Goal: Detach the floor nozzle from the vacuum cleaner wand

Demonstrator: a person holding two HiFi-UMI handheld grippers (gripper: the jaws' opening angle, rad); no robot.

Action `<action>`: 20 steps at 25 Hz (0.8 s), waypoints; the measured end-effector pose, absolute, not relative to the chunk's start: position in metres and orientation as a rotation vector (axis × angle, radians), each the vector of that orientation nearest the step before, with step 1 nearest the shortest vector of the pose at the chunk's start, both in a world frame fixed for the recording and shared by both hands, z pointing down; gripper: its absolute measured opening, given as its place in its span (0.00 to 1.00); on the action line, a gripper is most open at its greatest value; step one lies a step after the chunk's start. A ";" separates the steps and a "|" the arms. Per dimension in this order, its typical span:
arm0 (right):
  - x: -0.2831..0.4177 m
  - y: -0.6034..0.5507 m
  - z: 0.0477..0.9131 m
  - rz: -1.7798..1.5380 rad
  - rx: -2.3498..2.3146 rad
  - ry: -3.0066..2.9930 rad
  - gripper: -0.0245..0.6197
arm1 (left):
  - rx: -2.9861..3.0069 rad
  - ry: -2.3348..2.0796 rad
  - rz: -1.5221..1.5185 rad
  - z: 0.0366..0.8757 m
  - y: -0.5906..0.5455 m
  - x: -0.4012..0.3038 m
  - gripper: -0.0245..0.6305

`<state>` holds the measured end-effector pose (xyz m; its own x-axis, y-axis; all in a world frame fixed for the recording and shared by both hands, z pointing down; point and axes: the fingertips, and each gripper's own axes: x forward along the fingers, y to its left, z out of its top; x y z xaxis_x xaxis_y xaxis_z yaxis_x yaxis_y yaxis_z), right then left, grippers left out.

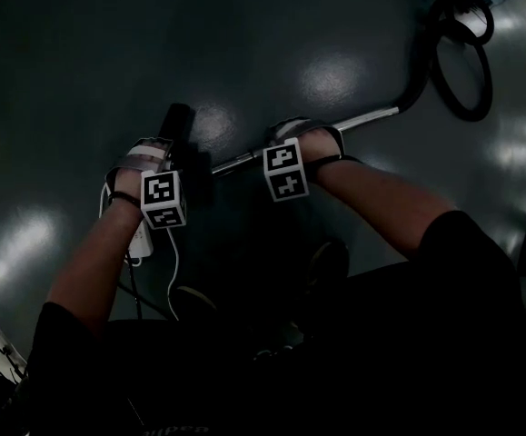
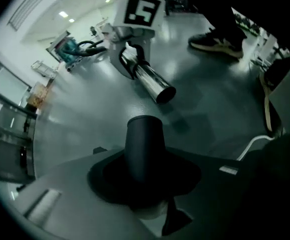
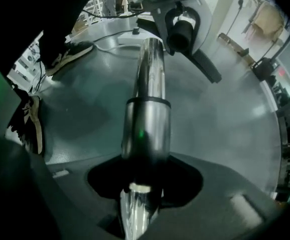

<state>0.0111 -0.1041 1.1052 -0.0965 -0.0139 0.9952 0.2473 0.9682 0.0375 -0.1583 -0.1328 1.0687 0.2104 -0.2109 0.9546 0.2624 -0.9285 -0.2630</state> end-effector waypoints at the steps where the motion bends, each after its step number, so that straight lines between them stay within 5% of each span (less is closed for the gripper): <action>1: 0.011 -0.101 1.109 -0.223 -0.187 -1.649 0.27 | -2.054 -0.100 -1.786 1.080 -0.127 -0.160 0.26; 20: 0.012 -0.089 1.127 -0.158 -0.304 -1.712 0.28 | -2.022 -0.326 -1.915 1.130 -0.101 -0.144 0.30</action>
